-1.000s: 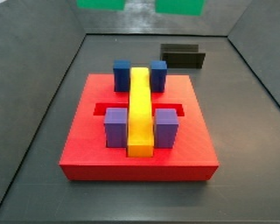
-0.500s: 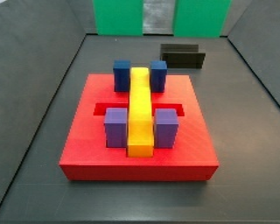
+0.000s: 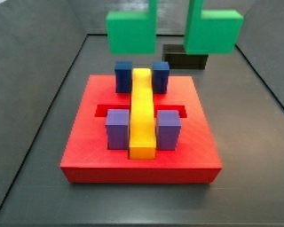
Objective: Pick up the green object. Move up. Place the green object on the fixture. Regrasp the green object. Move to above the board. Insert the green object.
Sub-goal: Insert the green object.
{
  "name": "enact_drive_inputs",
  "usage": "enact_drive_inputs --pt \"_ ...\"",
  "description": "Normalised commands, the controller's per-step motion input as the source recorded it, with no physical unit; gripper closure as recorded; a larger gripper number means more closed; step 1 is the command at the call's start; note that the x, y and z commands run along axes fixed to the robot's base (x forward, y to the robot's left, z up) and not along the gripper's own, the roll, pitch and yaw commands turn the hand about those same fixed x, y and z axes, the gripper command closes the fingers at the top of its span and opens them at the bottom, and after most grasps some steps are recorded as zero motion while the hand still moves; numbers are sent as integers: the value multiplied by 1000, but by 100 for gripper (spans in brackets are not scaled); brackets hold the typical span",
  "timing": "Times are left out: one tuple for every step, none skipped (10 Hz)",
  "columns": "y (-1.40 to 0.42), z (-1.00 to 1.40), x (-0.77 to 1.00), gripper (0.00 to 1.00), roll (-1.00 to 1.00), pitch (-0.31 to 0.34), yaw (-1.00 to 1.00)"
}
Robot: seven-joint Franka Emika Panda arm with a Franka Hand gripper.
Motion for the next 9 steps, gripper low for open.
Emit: enact_drive_inputs --pt "0 -200 89 100 40 0 89" --pt "0 -306 -66 100 209 0 9" --pt "0 -380 -106 100 307 0 0" --pt "-40 -411 -89 100 320 0 0" --pt "-74 -377 -9 100 314 0 14" --pt "-91 -300 0 100 219 0 29" --pt "-137 -289 -9 100 81 -3 43" --pt "-140 -343 -23 100 0 -43 74" --pt "-77 -309 -26 100 -44 -27 77"
